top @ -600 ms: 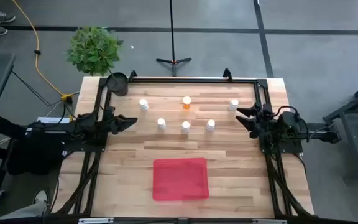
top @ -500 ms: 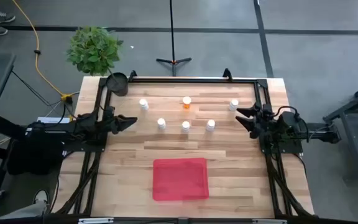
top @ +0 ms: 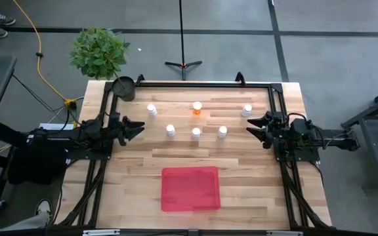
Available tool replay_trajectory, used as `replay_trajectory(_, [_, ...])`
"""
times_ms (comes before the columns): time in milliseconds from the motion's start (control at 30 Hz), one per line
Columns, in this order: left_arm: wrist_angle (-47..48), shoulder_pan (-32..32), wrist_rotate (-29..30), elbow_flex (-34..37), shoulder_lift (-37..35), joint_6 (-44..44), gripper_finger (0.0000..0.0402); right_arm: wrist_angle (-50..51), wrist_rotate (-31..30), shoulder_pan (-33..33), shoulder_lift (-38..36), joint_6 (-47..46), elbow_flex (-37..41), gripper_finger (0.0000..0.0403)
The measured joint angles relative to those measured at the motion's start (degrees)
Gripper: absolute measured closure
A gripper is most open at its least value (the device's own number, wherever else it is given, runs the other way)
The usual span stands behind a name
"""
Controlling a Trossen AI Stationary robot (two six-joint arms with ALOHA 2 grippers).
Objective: Pick and place pill bottles into a basket
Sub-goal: Put the white medicine bottle into the red container
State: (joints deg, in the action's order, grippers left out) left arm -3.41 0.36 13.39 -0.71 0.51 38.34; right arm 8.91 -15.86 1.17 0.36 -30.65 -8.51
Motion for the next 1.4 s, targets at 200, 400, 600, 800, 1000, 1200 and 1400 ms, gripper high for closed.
replay_trajectory(200, [1.21, 0.00, -1.16, -3.59, -0.01, -6.17, 0.0147, -1.61, 0.85, 0.00, 0.00, 0.00, 0.00, 0.0139])
replay_trajectory(400, [12.46, 0.00, 3.24, -13.78, 0.67, -15.31, 0.0147, -4.10, 0.41, 0.00, 0.00, 0.00, 0.00, 0.0139])
replay_trajectory(600, [29.87, 0.00, 10.79, -24.91, 4.64, -24.56, 0.0147, -4.29, -0.09, 0.00, 0.04, -0.39, 0.00, 0.0139])
replay_trajectory(800, [37.18, 0.02, 15.29, -33.54, 11.64, -32.32, 0.0147, -7.85, -0.09, 0.00, 0.04, 0.09, -0.11, 0.0139])
replay_trajectory(1000, [38.40, 0.02, 14.79, -37.38, 18.61, -35.21, 0.0147, -3.48, -3.44, -0.01, 3.87, 7.43, -8.24, 0.0139])
replay_trajectory(1200, [38.41, 0.04, 14.02, -40.06, 22.85, -37.57, 0.0161, 9.83, -7.88, -0.02, 16.06, 15.95, -25.06, 0.0139])
replay_trajectory(1400, [37.87, 0.04, 9.54, -43.99, 22.15, -37.23, 0.0219, 21.92, -8.42, -0.02, 31.66, 20.97, -39.60, 0.0139])
